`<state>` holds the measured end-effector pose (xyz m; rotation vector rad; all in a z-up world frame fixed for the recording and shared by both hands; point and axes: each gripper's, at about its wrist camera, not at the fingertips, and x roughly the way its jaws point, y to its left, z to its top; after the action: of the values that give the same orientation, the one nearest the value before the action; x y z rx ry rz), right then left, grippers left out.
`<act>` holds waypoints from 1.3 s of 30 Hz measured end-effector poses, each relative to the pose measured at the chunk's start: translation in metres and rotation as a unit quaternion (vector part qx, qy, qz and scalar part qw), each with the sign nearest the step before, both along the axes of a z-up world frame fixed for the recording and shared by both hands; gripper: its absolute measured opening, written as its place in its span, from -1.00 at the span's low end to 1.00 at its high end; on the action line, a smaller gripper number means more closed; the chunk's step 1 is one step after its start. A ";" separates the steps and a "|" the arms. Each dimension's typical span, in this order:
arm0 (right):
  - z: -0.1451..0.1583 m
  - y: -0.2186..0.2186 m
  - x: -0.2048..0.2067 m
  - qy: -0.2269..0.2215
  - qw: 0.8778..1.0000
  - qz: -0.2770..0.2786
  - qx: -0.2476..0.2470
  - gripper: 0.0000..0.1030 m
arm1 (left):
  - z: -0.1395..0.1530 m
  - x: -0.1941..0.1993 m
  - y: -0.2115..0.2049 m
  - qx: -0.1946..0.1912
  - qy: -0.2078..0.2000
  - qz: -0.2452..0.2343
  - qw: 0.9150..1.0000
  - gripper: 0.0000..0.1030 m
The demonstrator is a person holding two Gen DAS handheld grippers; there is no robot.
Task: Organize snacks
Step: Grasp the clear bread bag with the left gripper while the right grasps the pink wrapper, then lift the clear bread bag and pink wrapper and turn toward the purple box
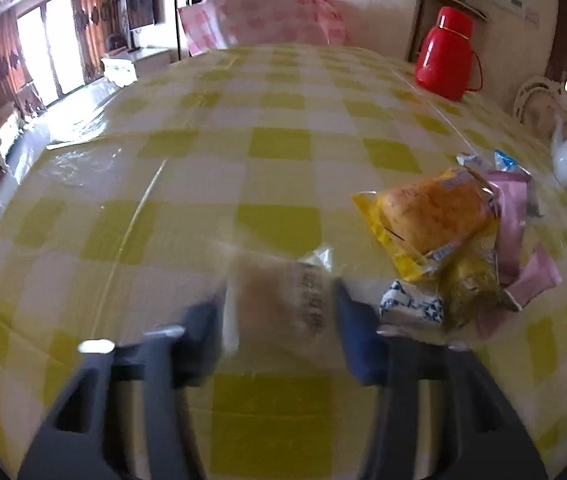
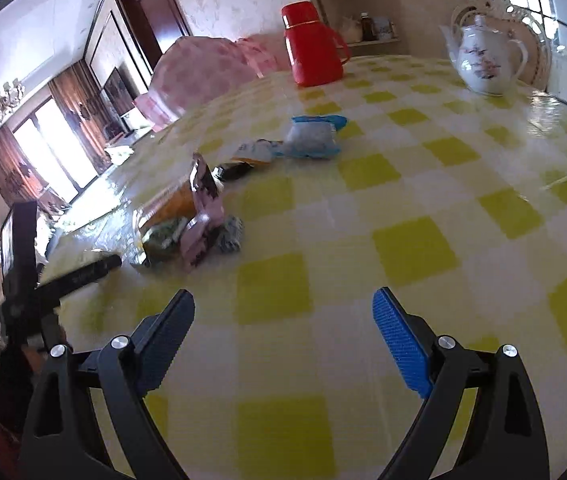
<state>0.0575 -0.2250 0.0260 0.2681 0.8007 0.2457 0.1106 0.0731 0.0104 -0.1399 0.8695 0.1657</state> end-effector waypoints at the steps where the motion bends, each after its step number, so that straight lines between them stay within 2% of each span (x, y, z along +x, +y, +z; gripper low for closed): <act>1: -0.001 0.004 0.010 0.001 1.000 0.006 0.009 0.71 | 0.001 -0.003 0.002 -0.010 -0.009 -0.005 1.000 -0.23; 6: -0.005 0.032 0.040 0.010 0.998 0.044 0.045 0.54 | -0.002 -0.004 0.011 -0.053 -0.014 -0.009 0.998 -0.23; 9: -0.010 0.051 0.052 0.015 0.997 0.064 0.047 0.36 | -0.003 -0.002 0.010 -0.055 -0.012 -0.012 0.998 -0.22; 12: -0.014 0.066 0.064 0.019 0.997 0.062 0.036 0.33 | -0.003 -0.002 0.009 -0.056 -0.012 -0.012 0.998 -0.21; 17: -0.012 0.089 0.077 0.001 0.996 0.088 0.033 -0.09 | -0.003 -0.001 0.009 -0.058 -0.013 -0.014 0.998 -0.18; 21: -0.012 0.104 0.078 0.001 0.994 0.108 0.020 -0.10 | -0.003 -0.001 0.009 -0.058 -0.013 -0.015 0.998 -0.16; 24: -0.016 0.099 0.087 0.013 0.993 0.108 0.048 -0.10 | -0.002 0.000 0.008 -0.058 -0.012 -0.017 0.998 -0.12; 26: -0.017 0.097 0.091 0.018 0.994 0.101 0.048 -0.15 | -0.002 0.000 0.009 -0.060 -0.013 -0.017 0.998 -0.12; 28: -0.019 0.100 0.091 0.030 0.993 0.105 0.033 -0.48 | -0.003 0.000 0.010 -0.063 -0.014 -0.018 0.998 -0.11; 34: 0.000 0.085 0.059 -0.008 0.994 0.101 0.029 -0.50 | -0.003 0.000 0.009 -0.068 -0.015 -0.027 0.997 -0.18; 39: 0.004 0.068 0.041 0.015 0.996 0.078 0.043 -0.50 | -0.002 -0.002 0.006 -0.067 -0.018 -0.036 0.997 -0.22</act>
<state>0.0982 -0.1567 0.0302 0.2916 0.8434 0.4243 0.1086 0.0792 0.0082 -0.2362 0.8483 0.0366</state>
